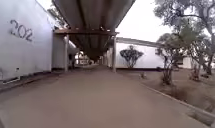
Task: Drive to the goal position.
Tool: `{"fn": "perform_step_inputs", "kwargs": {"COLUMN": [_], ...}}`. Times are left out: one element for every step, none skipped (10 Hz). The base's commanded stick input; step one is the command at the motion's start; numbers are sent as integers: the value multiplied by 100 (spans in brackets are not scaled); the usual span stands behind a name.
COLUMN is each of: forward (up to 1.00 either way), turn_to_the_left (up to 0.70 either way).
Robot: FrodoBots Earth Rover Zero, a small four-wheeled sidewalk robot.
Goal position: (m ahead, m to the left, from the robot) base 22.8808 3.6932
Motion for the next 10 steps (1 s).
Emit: {"fn": "perform_step_inputs", "kwargs": {"forward": [70, 70, 70, 70, 70, 70, 70, 70, 70, 70], "turn_to_the_left": [0, 0, 0, 0, 0, 0, 0, 0, 0, 0]}}
